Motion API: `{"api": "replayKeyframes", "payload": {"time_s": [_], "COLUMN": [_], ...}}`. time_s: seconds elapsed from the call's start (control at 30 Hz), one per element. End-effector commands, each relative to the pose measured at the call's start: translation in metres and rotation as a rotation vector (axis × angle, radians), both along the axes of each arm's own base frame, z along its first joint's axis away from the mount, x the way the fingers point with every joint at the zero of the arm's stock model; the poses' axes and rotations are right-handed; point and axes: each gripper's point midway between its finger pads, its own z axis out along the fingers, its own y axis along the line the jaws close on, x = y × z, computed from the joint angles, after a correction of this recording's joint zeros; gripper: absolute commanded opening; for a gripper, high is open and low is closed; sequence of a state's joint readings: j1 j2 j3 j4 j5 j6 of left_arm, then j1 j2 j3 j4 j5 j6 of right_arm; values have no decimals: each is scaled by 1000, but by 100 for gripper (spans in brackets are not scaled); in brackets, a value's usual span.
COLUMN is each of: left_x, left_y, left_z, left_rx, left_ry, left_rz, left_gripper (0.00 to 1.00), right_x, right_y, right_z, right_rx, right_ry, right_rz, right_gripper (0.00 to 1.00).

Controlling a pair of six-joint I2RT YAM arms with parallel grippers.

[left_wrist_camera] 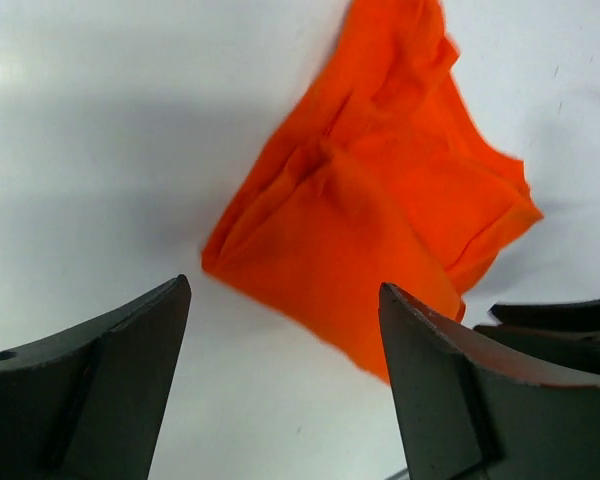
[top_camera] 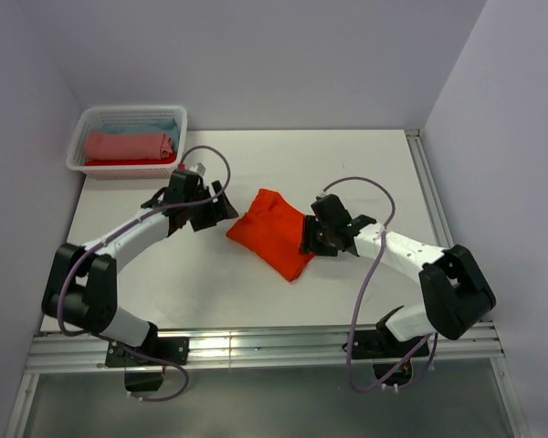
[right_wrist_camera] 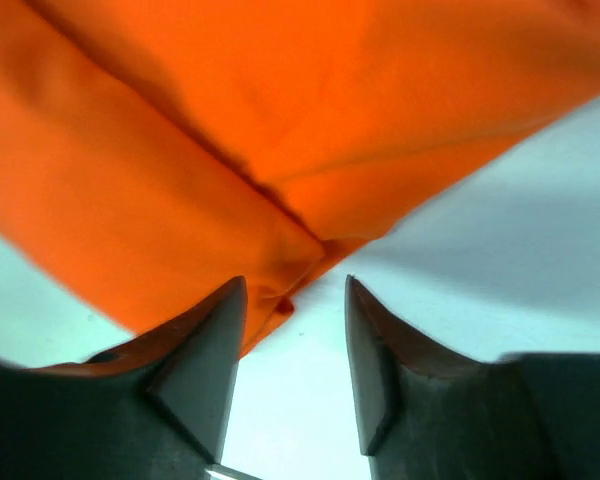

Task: Roll the t-shirts
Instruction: Roll the tshirt

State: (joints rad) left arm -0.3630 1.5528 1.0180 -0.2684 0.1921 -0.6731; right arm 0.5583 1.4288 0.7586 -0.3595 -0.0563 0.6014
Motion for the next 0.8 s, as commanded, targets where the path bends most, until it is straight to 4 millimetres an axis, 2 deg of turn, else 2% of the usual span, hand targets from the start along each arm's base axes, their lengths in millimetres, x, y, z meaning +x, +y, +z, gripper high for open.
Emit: {"api": "replayKeyframes", "payload": {"time_s": [0.0,0.03,0.07,0.1,0.13,0.17,0.23,0.27,0.3,0.33,0.37,0.4,0.43,0.5,0.57,0.6,0.63,0.67,0.7,0.77], "left_x": [-11,-20,-19,-22,-32,-29,-38,-39,-37,-41,-42,-42,-43,-44,-45,-46,-48,-50,-50,-52], "left_y": [-5,-2,-3,-4,-6,-11,-13,-13,-14,-10,-10,-10,-8,-6,-2,-1,0,1,2,5], "left_z": [11,1,10,8,0,7,-3,-2,0,-6,-2,0,0,5,6,7,4,7,7,4], "left_rx": [-119,-130,-154,-167,-185,-226,-265,-283,-299,-297,-308,-315,-315,-316,-300,-302,-297,-299,-298,-286], "left_ry": [-74,-52,-88,-87,-56,-84,-61,-69,-93,-88,-103,-118,-123,-148,-152,-158,-154,-163,-166,-158], "left_rz": [31,46,48,46,29,27,31,36,41,61,64,65,70,78,86,84,91,90,96,101], "left_gripper": [82,83,83,83,83,83,83,83,83,83,83,83,83,83,83,83,83,84,84,84], "right_x": [22,26,27,28,31,33,42,42,45,52,50,52,59,56,64,62,64,70,73,79], "right_y": [-1,-4,-5,-5,-6,-4,4,14,21,35,50,61,75,99,120,130,135,143,148,157], "right_z": [44,51,55,59,69,75,92,97,100,112,107,111,122,123,135,127,126,136,126,127], "right_rx": [-9,-21,-25,-23,-11,-2,44,81,108,163,217,263,328,460,589,637,672,735,754,825], "right_ry": [-137,-164,-177,-192,-227,-252,-311,-311,-312,-338,-294,-287,-315,-269,-282,-240,-233,-255,-231,-236], "right_rz": [20,11,12,13,9,18,33,68,83,109,147,165,186,220,226,244,239,231,224,202], "right_gripper": [61,69,73,76,77,77,67,58,44,37,30,17,13,11,8,4,1,0,0,0]}}
